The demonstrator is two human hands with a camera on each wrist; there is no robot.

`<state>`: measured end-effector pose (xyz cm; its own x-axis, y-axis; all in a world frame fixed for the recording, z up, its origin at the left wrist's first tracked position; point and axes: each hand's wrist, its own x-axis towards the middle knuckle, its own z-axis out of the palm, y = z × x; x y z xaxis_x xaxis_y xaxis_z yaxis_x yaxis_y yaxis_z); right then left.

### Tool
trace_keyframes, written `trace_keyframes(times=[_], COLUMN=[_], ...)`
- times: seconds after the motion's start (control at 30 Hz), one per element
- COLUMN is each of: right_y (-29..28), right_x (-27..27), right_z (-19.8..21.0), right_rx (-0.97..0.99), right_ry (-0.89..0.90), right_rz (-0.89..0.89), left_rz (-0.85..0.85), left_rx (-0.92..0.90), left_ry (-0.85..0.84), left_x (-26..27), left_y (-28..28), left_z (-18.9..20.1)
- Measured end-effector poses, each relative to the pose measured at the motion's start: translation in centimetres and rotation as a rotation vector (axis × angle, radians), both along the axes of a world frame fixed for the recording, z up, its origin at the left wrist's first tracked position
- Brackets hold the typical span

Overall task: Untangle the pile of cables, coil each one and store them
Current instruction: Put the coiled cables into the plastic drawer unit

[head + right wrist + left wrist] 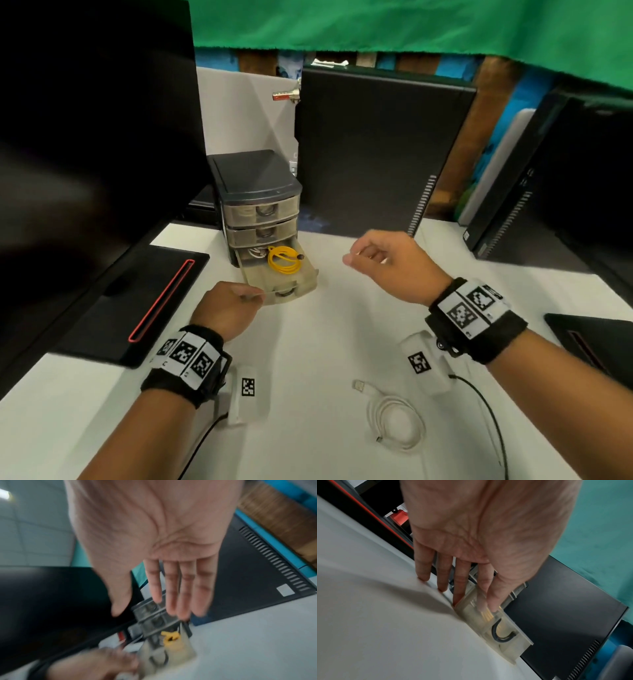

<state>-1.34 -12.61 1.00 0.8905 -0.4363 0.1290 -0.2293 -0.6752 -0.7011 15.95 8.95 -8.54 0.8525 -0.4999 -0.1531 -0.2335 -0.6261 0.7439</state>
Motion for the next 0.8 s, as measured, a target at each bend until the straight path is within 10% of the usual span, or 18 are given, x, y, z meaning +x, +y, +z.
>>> trace_keyframes(times=[0.2,0.4,0.63,0.8], right_y=[5.0,5.1,4.6,5.4], right_x=[-9.1,-7.9,5.8,13.5], right_z=[-3.6,-4.9,-0.6,-2.8], right_rx=[-0.405,-0.316,-0.178,-0.207], right_ry=[0.962,0.773,0.337,0.366], right_rz=[0.577,0.515,0.402,0.288], left_rz=[0.022,0.019,0.025,0.004], left_rx=[-0.021,-0.020,-0.019,-0.049], left_ry=[0.010,0.014,0.009,0.026], left_x=[-0.4,-0.6,-0.8,-0.9], left_y=[-0.2,-0.1,0.1,0.5], left_z=[0.2,0.5,0.6,0.4])
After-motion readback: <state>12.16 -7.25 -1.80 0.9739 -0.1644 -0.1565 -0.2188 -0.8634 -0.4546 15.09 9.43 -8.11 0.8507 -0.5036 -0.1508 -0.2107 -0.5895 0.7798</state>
